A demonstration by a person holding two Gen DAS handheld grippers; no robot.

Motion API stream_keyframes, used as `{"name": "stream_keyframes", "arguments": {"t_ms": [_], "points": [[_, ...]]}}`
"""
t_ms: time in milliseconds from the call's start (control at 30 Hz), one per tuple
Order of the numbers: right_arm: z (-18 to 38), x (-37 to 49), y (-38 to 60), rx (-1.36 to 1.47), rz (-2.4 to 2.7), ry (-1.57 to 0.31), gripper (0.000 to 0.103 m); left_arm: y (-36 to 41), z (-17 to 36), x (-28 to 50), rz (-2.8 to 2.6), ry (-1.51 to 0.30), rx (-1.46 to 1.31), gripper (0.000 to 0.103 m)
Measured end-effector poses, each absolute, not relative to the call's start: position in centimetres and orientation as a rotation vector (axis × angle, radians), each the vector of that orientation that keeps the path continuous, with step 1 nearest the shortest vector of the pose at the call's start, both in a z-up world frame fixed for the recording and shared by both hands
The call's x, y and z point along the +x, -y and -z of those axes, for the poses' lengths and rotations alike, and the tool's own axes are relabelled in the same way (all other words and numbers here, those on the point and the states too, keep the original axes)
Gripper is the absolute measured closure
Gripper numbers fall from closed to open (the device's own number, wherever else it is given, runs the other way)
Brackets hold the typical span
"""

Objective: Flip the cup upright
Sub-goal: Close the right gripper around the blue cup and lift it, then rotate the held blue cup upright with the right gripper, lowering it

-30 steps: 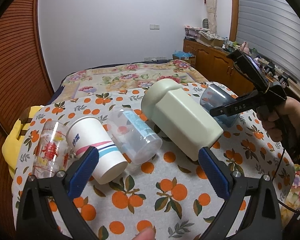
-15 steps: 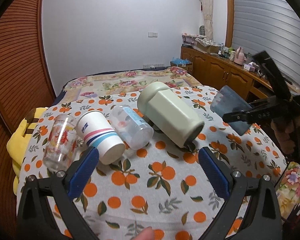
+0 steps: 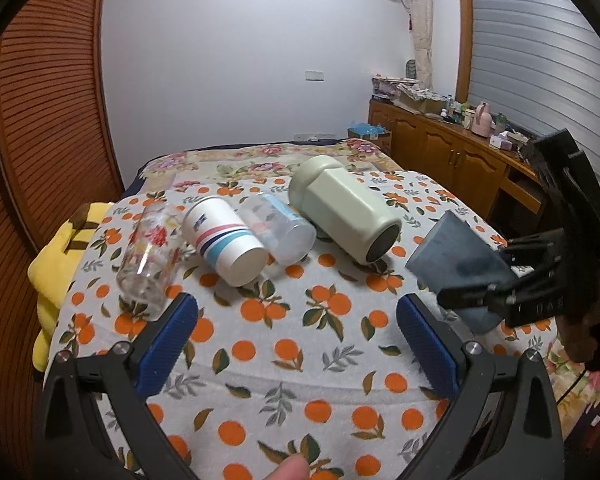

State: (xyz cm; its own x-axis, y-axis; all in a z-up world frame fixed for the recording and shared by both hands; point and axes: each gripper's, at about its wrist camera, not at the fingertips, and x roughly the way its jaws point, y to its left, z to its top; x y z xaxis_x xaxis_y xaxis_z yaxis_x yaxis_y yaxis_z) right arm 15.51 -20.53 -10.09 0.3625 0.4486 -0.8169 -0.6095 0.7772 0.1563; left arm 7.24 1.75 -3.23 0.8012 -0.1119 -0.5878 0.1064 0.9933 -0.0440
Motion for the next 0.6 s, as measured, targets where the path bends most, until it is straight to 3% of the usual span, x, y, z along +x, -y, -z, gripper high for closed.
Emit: {"name": "stream_keyframes", "arguments": {"t_ms": [600], "points": [[13.0,15.1,15.4,-0.225,-0.72,-1.056,0.036,-3.9,4.6,7.3,0.079,-0.666,-0.055,0.002]]}}
